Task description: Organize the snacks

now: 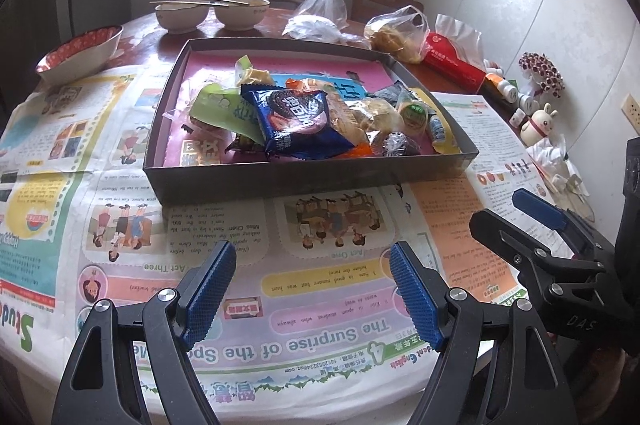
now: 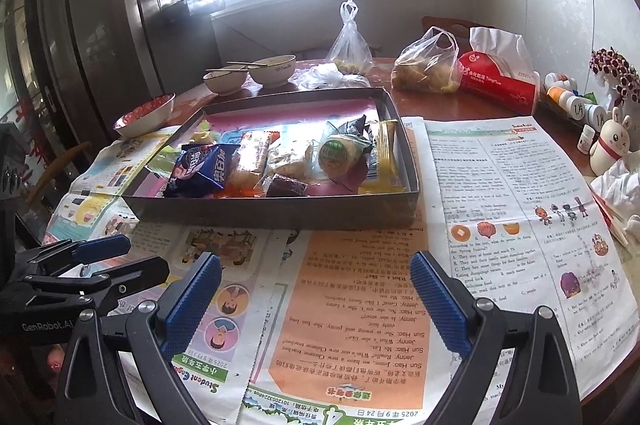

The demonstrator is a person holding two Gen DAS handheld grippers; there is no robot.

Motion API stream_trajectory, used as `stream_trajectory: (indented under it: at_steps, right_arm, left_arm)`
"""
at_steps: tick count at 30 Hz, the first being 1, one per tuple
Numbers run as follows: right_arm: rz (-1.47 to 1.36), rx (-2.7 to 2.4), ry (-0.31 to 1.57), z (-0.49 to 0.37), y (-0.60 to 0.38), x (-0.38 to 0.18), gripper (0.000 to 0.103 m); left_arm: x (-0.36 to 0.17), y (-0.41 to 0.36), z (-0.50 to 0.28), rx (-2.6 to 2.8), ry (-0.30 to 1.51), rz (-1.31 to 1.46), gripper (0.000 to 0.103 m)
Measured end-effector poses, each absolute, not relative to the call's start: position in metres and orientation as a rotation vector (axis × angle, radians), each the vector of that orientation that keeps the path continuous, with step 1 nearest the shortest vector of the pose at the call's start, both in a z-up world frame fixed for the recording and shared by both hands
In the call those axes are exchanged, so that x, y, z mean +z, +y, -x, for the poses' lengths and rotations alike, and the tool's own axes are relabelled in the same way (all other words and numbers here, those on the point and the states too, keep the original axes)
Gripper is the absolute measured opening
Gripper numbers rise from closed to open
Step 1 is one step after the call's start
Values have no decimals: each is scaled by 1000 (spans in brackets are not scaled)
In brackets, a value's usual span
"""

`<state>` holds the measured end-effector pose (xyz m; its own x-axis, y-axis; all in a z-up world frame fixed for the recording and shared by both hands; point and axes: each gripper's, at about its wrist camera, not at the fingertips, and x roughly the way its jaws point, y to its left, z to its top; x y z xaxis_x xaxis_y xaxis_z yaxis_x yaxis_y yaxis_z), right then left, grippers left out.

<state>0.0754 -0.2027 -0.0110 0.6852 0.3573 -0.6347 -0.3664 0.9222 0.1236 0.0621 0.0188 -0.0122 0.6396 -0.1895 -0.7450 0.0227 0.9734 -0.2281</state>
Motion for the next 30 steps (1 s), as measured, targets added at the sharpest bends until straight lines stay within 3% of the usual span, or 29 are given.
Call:
stream_trajectory:
  at_steps: [30]
  right_arm:
    - [11, 384, 693, -76, -206, -9, 96]
  left_arm:
    - [-11, 21, -61, -91, 862, 180, 80]
